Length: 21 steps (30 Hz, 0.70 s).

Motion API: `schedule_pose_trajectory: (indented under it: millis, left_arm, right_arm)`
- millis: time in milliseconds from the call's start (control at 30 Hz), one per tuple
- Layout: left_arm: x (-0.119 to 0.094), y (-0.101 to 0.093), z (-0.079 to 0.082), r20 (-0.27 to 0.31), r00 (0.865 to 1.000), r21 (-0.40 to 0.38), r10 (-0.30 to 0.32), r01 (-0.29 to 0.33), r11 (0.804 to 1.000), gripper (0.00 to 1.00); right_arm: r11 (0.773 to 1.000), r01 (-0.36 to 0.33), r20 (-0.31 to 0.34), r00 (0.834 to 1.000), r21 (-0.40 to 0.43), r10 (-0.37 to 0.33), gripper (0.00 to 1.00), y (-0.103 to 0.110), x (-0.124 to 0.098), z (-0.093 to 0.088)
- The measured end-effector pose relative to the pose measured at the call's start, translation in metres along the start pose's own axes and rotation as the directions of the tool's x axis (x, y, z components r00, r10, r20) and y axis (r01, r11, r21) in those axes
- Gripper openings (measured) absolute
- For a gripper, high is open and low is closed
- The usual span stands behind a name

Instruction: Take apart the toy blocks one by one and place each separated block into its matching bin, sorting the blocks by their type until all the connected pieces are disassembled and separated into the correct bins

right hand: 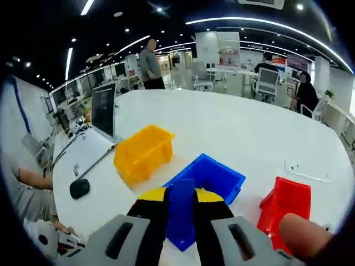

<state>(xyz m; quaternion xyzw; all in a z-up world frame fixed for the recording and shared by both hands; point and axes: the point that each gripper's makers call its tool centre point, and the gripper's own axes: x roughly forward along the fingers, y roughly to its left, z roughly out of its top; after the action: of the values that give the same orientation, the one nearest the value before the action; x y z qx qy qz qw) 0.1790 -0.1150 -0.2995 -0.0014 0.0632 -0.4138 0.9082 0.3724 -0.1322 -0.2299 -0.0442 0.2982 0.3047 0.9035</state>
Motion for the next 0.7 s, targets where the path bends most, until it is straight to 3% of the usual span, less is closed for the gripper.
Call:
schedule_pose_trajectory:
  millis: [367, 467, 500, 533, 567, 600, 633, 700]
  left_arm:
    - [-0.003, 0.004, 0.003, 0.006, 1.000, 0.002, 0.010, -0.010, 1.000, 0.52]
    - [-0.003, 0.004, 0.003, 0.006, 1.000, 0.004, 0.009, -0.009, 1.000, 0.52]
    - [-0.003, 0.004, 0.004, 0.009, 1.000, 0.005, 0.008, -0.008, 1.000, 0.52]
    - [-0.003, 0.004, 0.004, 0.010, 1.000, 0.004, 0.007, -0.007, 1.000, 0.52]
    - [-0.003, 0.004, 0.005, 0.010, 1.000, 0.004, 0.008, -0.008, 1.000, 0.52]
    - [-0.004, 0.004, 0.004, 0.010, 1.000, 0.004, 0.008, -0.008, 1.000, 0.52]
    - [-0.004, 0.005, 0.004, 0.010, 1.000, 0.001, 0.009, -0.009, 1.000, 0.52]
    - [-0.004, 0.006, 0.003, 0.008, 1.000, 0.001, 0.012, -0.012, 1.000, 0.52]
  right_arm:
    - [1.000, 0.002, 0.052, 0.999, 0.026, -0.003, 0.19, 0.006, 0.025, 0.008]
    - [0.999, 0.038, 0.069, 0.997, -0.024, -0.036, 0.19, 0.001, 0.031, 0.007]
    - [0.995, 0.046, 0.098, 0.994, -0.089, -0.037, 0.19, 0.000, 0.033, 0.011]
    - [0.987, 0.066, 0.119, 0.992, -0.144, -0.049, 0.23, -0.001, 0.034, 0.013]
    - [0.983, 0.093, 0.111, 0.991, -0.159, -0.076, 0.34, -0.005, 0.034, 0.010]
    - [0.983, 0.081, 0.122, 0.991, -0.166, -0.061, 0.50, -0.002, 0.035, 0.010]
    - [0.983, 0.075, 0.136, 0.989, -0.170, -0.052, 0.56, -0.001, 0.035, 0.012]
    - [0.985, 0.069, 0.120, 0.992, -0.161, -0.049, 0.50, -0.001, 0.032, 0.010]
